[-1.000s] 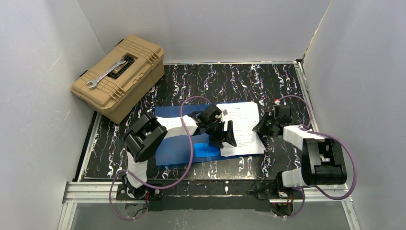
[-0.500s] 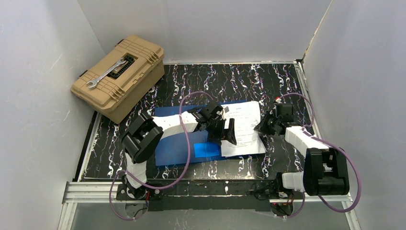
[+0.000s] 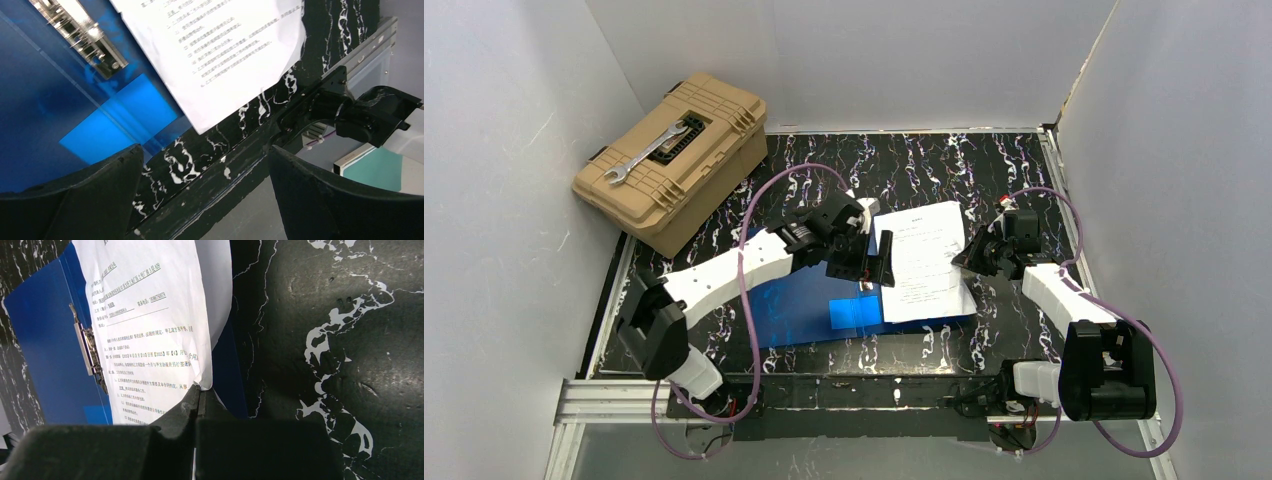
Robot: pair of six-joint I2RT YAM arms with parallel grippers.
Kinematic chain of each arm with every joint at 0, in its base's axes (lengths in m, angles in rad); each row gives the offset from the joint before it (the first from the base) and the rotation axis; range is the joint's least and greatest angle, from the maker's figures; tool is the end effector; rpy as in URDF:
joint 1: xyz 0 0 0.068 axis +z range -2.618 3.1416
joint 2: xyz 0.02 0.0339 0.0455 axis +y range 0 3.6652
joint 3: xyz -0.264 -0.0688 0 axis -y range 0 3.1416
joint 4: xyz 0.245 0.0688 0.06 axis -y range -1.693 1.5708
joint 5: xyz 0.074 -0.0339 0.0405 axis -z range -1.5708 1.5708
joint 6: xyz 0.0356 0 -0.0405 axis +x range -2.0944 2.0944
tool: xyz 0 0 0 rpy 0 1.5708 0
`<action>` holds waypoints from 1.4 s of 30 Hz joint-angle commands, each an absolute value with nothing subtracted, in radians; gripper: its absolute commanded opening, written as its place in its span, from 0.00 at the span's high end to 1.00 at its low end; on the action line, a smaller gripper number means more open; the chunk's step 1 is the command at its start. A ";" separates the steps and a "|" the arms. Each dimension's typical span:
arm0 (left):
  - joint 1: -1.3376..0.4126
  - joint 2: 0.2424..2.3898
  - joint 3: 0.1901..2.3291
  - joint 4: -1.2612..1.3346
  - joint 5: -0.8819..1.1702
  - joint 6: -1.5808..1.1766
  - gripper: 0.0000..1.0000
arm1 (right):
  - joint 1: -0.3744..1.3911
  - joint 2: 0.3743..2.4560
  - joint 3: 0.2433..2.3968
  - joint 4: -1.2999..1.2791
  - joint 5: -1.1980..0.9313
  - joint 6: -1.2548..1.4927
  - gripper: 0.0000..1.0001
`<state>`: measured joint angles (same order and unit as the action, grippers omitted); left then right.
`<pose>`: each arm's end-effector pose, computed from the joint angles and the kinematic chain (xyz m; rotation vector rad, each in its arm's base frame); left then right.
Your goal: Put the files into the folder
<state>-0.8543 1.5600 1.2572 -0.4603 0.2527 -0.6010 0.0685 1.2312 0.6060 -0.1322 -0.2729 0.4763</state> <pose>0.2214 -0.2677 0.2867 0.4560 2.4933 -0.9594 0.2433 0.0263 0.1933 0.3418 2.3432 0.5865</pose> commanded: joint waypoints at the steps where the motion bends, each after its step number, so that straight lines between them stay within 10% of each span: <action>1: -0.827 1.465 1.188 -0.534 0.219 -0.583 0.07 | 0.089 1.214 0.630 -0.094 -0.301 0.503 0.99; 42: -0.788 1.290 1.027 -0.546 0.257 -0.575 0.06 | 0.280 1.317 0.677 -0.043 -0.107 0.565 0.98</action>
